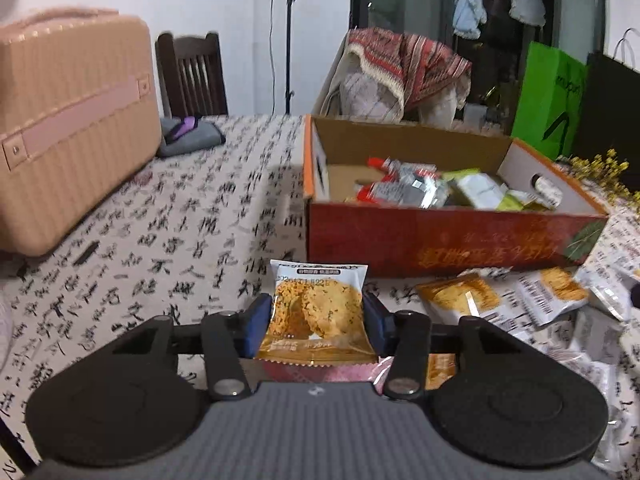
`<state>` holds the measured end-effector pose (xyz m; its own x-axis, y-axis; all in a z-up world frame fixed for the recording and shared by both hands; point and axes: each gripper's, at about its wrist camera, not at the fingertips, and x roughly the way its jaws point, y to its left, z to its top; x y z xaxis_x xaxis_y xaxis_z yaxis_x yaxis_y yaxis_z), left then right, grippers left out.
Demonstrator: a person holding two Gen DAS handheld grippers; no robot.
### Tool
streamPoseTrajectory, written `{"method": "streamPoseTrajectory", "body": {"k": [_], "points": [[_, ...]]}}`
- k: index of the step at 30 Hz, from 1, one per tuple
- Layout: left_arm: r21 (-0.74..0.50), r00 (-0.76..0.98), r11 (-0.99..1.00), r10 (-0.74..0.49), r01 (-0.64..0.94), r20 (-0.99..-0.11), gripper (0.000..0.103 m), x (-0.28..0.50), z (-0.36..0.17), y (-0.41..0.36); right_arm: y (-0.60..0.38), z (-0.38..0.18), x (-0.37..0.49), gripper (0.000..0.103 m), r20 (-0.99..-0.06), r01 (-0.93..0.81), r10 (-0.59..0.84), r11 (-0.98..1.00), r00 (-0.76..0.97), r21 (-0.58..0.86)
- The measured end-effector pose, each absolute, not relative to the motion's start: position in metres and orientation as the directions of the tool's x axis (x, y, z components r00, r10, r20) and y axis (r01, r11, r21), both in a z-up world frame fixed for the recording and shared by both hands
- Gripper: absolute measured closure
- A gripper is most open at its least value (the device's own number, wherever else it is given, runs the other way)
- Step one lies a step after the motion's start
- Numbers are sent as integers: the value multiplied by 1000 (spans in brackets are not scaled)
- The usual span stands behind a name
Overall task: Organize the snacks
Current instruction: 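Carry both cracker packets over the box and open both grippers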
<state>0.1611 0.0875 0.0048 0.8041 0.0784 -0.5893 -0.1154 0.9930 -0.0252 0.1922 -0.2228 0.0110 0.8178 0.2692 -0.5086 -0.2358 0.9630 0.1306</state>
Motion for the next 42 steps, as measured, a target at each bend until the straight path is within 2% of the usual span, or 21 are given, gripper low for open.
{"method": "streamPoseTrajectory", "body": {"k": [13,20,26,33,38,42], "points": [[-15,879,998,52,-68,-473,53,161,54,65,-214,46,204,45,-428,-251,266,964,864,93],[-38,885,997,46,-71,-463,53,191,74,55,-195,77,229,45,-375,-270,281,959,883,83],[-45,887,996,48,-78,-459,53,218,80,48,-181,88,260,45,-367,-266,262,963,892,42],[-86,887,987,82,-135,-454,53,249,69,46,-176,84,301,45,-382,-252,256,966,888,63],[-30,901,980,169,-197,-400,53,259,52,43,-176,63,319,45,-375,-254,260,965,890,66],[-38,899,984,143,-175,-415,53,267,44,46,-177,41,326,45,-372,-273,280,959,885,72]]}}
